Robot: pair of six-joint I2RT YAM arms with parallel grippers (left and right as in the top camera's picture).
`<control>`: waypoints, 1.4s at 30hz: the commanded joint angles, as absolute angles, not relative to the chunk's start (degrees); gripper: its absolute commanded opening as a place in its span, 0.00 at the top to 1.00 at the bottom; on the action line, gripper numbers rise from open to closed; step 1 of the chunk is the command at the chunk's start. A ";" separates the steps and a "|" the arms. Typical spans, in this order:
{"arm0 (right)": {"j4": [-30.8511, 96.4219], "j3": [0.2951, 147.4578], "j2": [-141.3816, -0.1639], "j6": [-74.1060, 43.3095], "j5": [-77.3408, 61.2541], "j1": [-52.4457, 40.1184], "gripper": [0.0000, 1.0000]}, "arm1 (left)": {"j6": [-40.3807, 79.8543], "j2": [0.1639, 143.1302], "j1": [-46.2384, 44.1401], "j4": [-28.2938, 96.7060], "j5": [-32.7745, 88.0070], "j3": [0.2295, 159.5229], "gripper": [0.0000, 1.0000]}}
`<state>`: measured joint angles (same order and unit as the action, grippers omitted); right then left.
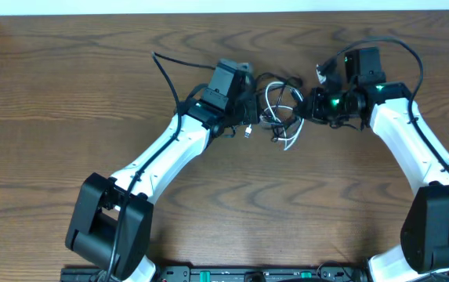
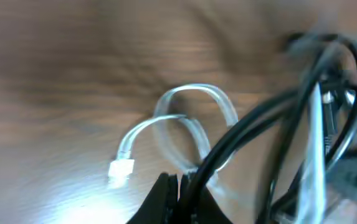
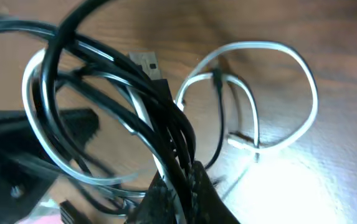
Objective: Untangle cables
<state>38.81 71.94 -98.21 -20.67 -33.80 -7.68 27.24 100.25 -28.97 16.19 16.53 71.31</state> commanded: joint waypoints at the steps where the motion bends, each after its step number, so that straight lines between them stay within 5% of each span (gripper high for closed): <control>1: 42.35 71.83 -97.76 -22.72 -11.70 -7.16 0.96 | 26.98 99.96 -28.21 22.15 -0.95 72.25 0.93; 14: 43.97 71.83 -97.76 -21.76 -1.69 -0.58 0.76 | 22.09 87.02 -27.94 25.69 -3.70 72.25 0.93; 20: 39.46 72.14 -97.71 -3.16 -38.72 1.13 0.45 | 22.09 83.64 -27.94 23.99 3.73 72.25 0.93; 26: 28.47 72.23 -97.71 -2.98 -64.97 -1.78 0.37 | 23.24 82.00 -27.94 19.00 13.85 72.25 0.93; 32: 18.44 72.20 -97.73 -15.20 -54.50 -10.61 0.33 | 29.06 81.95 -27.92 18.44 14.39 72.25 0.92; 42: 14.44 72.20 -97.97 -16.91 -45.06 -19.03 0.30 | 31.64 81.95 -25.47 17.69 19.59 72.25 0.92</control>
<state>14.72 71.92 -98.21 -14.68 -51.48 -17.28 30.30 83.24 -26.65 18.61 15.75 71.35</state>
